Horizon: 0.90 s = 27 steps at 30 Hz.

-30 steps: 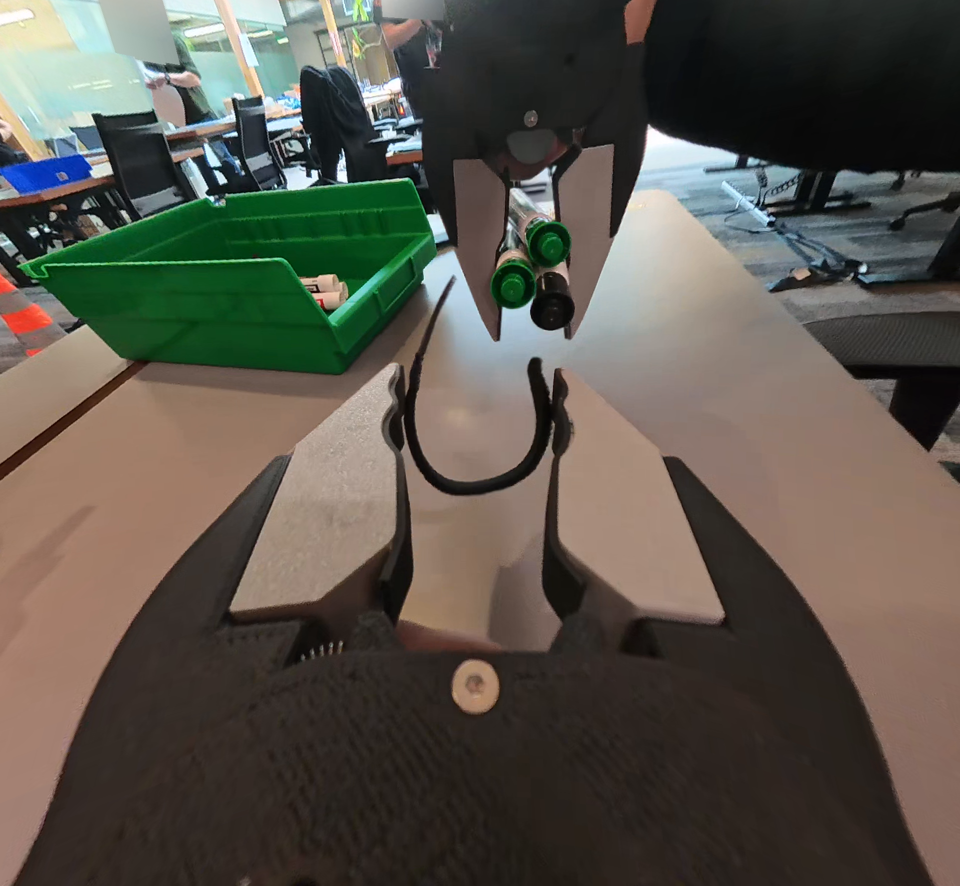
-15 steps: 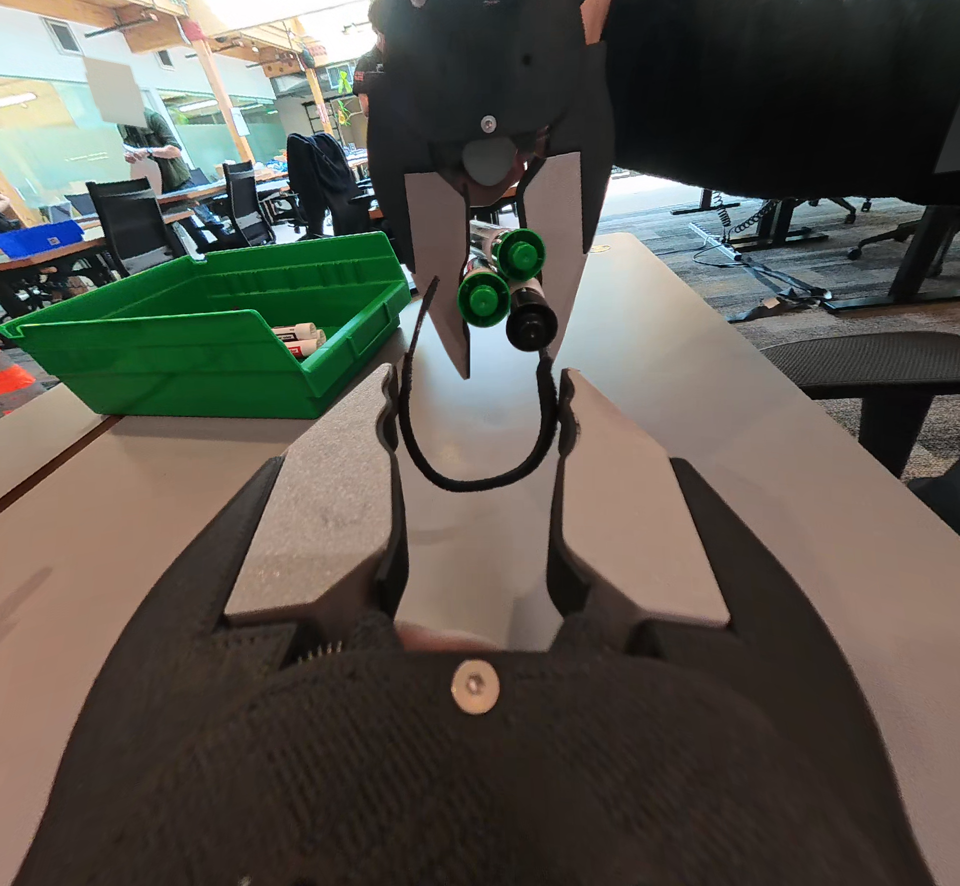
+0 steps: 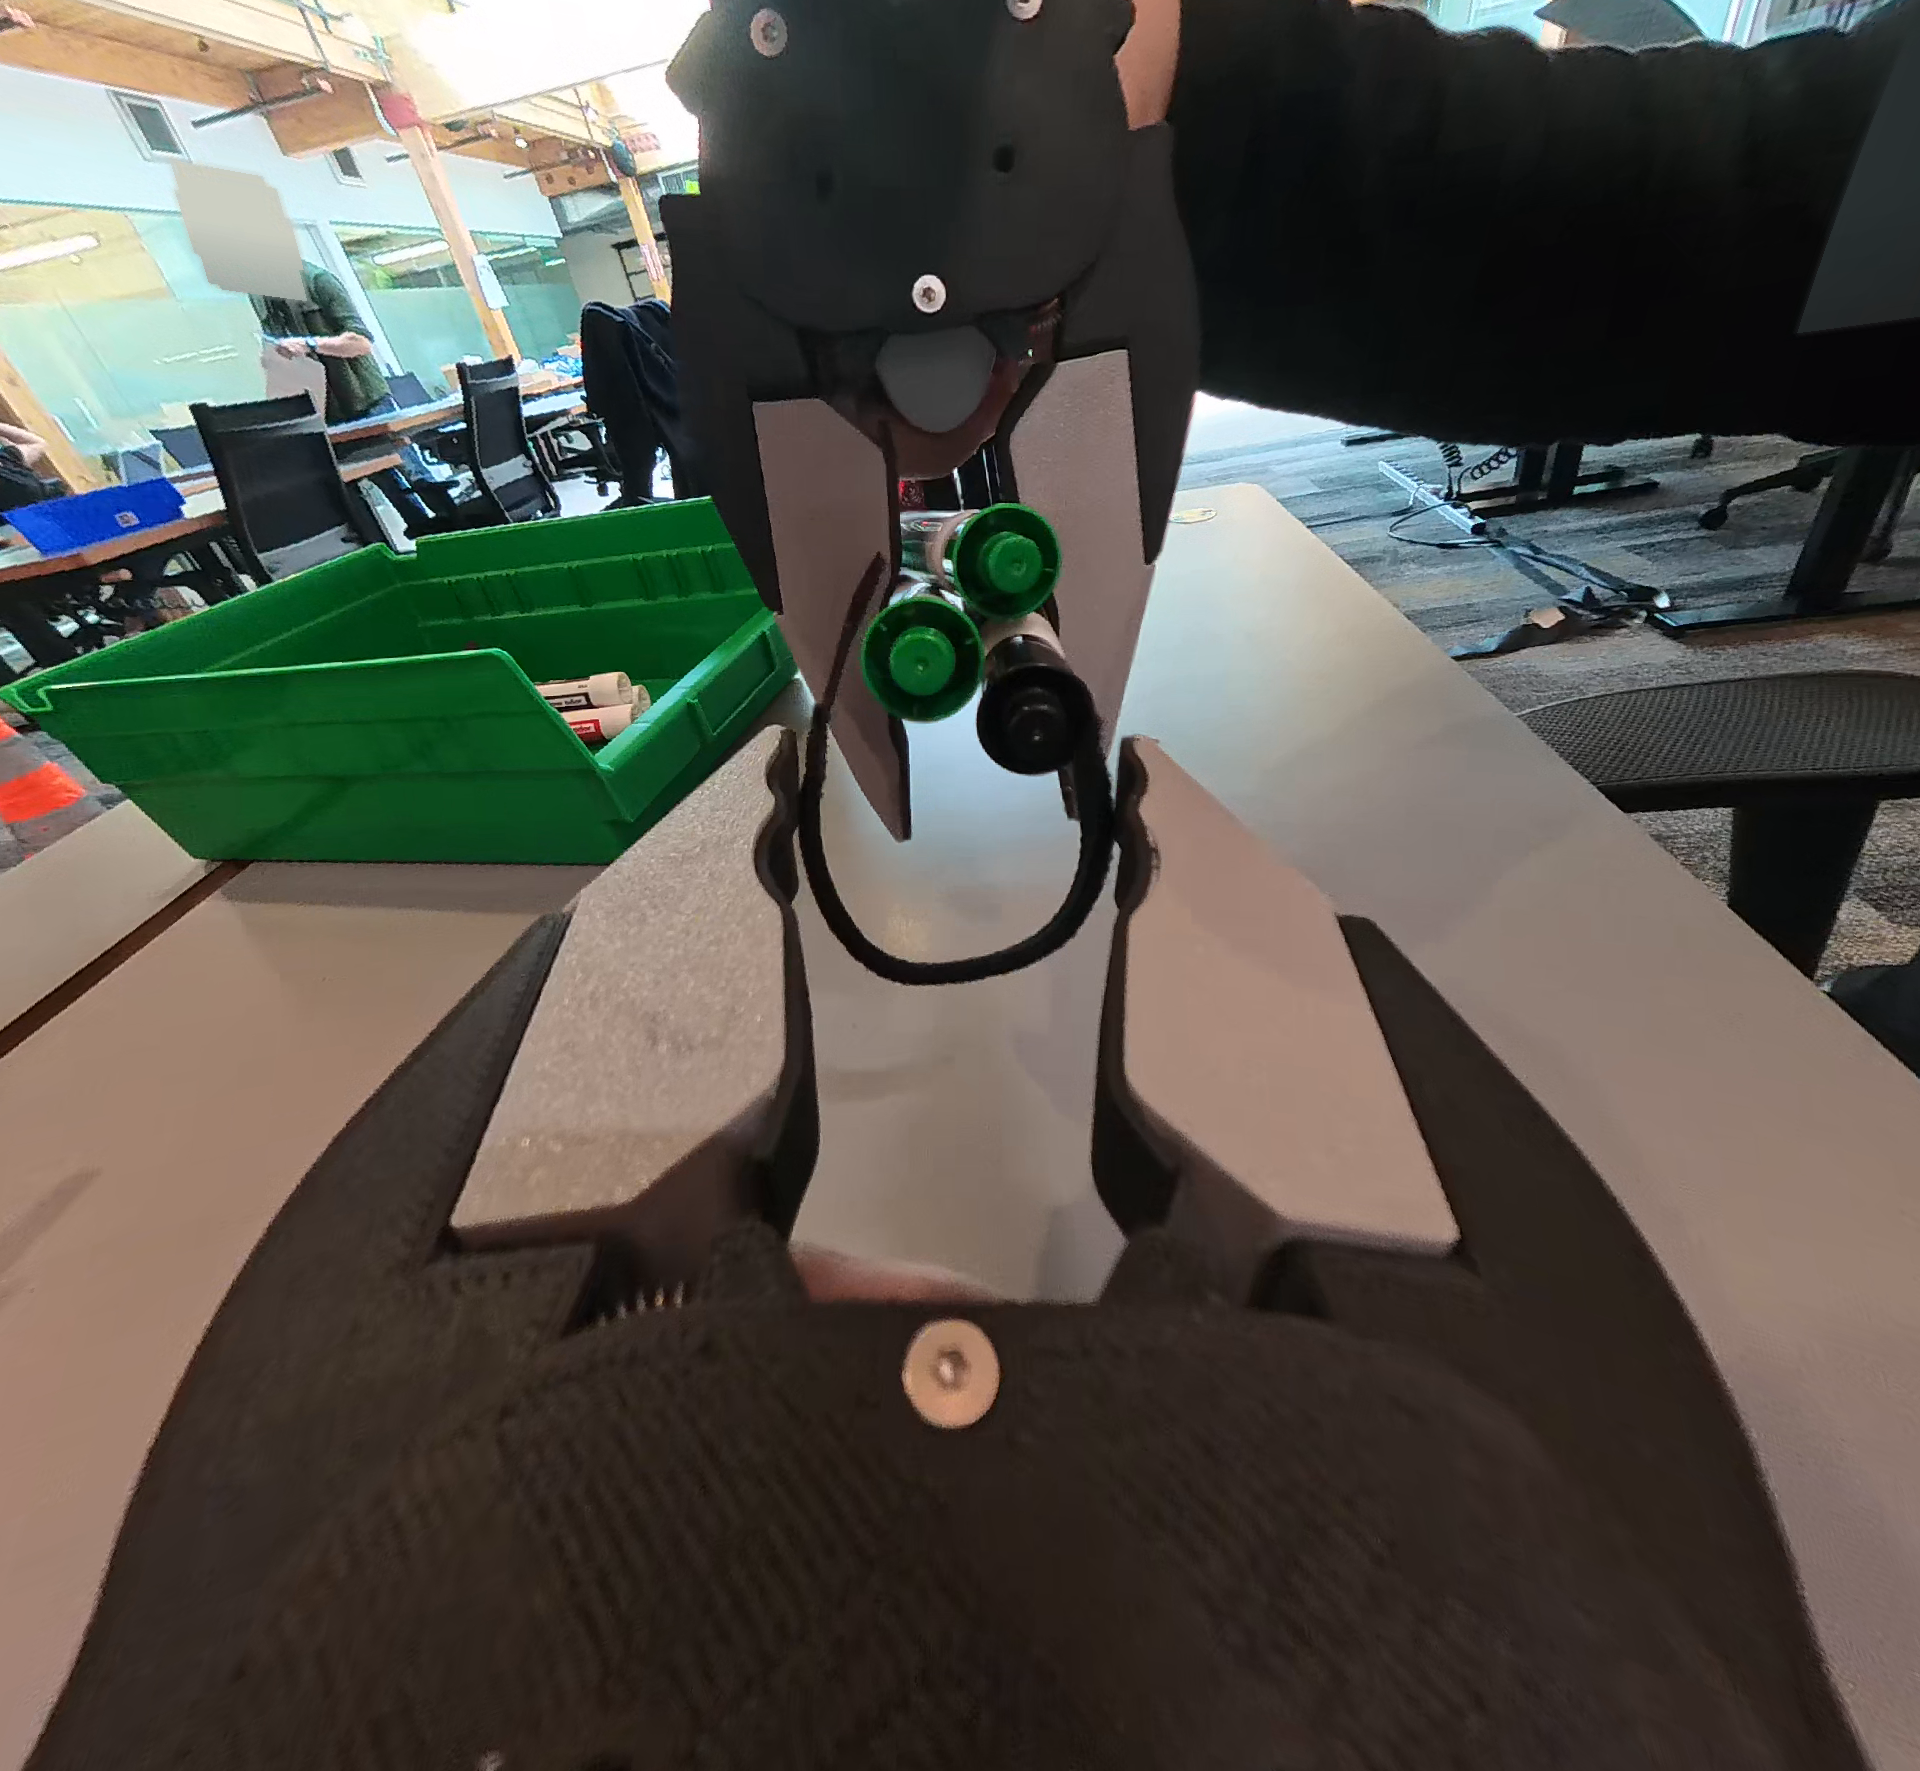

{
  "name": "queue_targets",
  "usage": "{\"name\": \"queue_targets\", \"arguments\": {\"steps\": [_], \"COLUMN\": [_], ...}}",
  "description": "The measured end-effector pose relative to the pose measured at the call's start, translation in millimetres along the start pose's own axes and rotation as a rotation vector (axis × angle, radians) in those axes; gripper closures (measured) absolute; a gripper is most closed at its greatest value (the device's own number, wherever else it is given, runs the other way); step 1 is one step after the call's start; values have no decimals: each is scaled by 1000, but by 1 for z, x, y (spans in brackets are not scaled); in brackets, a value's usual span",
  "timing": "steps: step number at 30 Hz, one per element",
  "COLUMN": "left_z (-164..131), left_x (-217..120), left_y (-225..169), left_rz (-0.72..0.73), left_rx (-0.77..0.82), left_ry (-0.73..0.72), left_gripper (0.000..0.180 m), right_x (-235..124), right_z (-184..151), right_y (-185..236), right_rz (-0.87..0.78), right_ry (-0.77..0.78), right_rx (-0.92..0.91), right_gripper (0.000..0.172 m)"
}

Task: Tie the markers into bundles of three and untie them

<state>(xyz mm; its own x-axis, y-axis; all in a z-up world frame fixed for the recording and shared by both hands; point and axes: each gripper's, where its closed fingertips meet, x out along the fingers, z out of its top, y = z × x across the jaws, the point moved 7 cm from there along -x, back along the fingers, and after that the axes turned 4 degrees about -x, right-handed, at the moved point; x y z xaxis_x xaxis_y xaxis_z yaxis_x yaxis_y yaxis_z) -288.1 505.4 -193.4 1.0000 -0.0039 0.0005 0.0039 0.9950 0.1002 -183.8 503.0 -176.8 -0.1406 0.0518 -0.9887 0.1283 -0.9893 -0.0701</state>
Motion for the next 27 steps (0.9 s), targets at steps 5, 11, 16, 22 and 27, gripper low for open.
{"name": "queue_targets", "arguments": {"steps": [5,11,16,22,27], "left_z": [1,1,2,2,2], "left_x": [1,2,3,3,3], "left_y": [-1,-3,-5,-5,-5], "left_rz": [5,11,1,10,9], "left_rx": [10,11,10,12,9], "left_ry": [-8,-21,-22,-23,-24], "left_gripper": [122,122,121,122,124], "right_x": [1,3,3,8,7], "right_z": [5,8,10,11,12], "right_y": [-1,-1,-2,-1,-1], "right_rz": [-4,-3,-3,4,-3], "right_ry": [-17,-3,-3,0,-2], "right_rx": [-3,-1,7,-2,-3], "right_gripper": [135,135,135,135,135]}}
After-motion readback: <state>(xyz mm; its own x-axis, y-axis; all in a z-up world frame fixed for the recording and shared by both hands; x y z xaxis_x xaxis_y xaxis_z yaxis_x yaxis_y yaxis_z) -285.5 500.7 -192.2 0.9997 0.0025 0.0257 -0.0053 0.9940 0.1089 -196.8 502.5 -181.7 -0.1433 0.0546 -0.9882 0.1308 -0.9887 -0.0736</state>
